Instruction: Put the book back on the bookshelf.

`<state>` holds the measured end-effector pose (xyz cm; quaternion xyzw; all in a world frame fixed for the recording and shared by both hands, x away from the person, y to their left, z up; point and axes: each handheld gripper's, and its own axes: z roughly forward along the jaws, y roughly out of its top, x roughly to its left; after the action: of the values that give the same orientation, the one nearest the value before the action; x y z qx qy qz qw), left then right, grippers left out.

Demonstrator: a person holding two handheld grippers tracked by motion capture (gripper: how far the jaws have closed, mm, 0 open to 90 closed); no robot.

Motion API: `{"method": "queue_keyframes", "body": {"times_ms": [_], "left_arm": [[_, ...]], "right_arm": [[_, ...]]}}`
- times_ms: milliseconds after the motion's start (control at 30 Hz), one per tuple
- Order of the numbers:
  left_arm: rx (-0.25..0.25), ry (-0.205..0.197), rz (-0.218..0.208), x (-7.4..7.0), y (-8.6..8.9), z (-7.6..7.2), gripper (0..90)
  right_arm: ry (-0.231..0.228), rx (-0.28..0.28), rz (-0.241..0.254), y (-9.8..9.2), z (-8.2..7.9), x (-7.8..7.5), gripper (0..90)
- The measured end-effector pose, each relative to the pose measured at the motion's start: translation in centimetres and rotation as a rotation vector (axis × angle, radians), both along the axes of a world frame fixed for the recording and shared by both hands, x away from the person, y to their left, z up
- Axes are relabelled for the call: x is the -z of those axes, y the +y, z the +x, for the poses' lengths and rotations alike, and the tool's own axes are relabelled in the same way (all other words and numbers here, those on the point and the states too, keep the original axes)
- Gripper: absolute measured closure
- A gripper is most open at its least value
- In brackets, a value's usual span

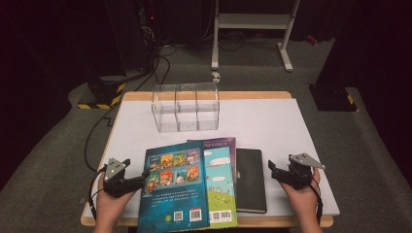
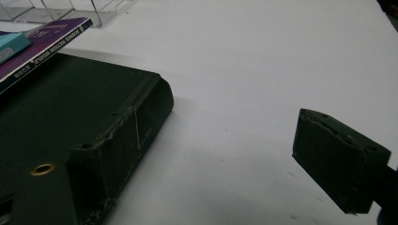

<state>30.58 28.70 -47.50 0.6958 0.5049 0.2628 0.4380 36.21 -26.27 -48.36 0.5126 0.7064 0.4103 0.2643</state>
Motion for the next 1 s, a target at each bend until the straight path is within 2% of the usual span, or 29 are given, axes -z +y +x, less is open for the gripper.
{"method": "queue_keyframes", "body": {"times_ms": [33,100,233,367,433,533,567,667,767,833,867,933,1000], "left_arm": [[-0.001,0.015,-0.006,0.1,0.2,0.1,14.0],[-0.002,0.021,-0.012,0.4,0.3,0.2,13.9],[0.001,0.036,-0.019,0.7,0.4,0.3,12.5],[0.003,0.039,-0.012,0.8,0.4,0.3,12.4],[0.009,0.059,0.004,0.9,0.3,0.3,12.4],[0.008,0.077,0.003,0.8,0.3,0.4,11.6],[0.015,0.098,-0.008,0.7,0.4,0.4,11.7],[0.031,0.097,-0.021,0.5,0.4,0.3,15.7],[0.037,0.098,-0.008,0.5,0.3,0.1,14.7],[0.037,0.122,0.011,0.7,0.0,0.1,13.0],[0.04,0.148,0.033,0.9,-0.3,-0.1,12.3],[0.041,0.175,0.033,1.2,-0.5,-0.4,12.2],[0.046,0.183,0.024,1.3,-0.6,-0.6,12.3]], "right_arm": [[-0.013,0.001,0.001,0.0,-0.2,-0.1,15.0],[-0.003,-0.009,0.004,0.1,-0.4,0.0,15.4],[-0.008,-0.026,-0.028,0.5,-0.8,0.2,17.6],[-0.007,-0.031,-0.019,0.5,-0.9,0.2,17.7],[-0.007,-0.039,-0.027,0.6,-0.8,0.3,23.7],[-0.003,-0.04,-0.031,0.6,-0.8,0.4,23.7],[-0.003,-0.043,-0.03,0.5,-0.8,0.4,24.3],[-0.006,-0.047,-0.029,0.5,-0.8,0.4,25.0],[-0.011,-0.055,-0.04,0.5,-0.8,0.3,26.6],[-0.003,-0.058,-0.036,0.6,-0.8,0.2,26.0],[-0.003,-0.058,-0.031,0.7,-0.8,0.1,25.7],[0.002,-0.068,-0.029,0.8,-0.8,0.0,25.6],[0.004,-0.071,-0.029,0.9,-0.8,0.0,25.6]]}}
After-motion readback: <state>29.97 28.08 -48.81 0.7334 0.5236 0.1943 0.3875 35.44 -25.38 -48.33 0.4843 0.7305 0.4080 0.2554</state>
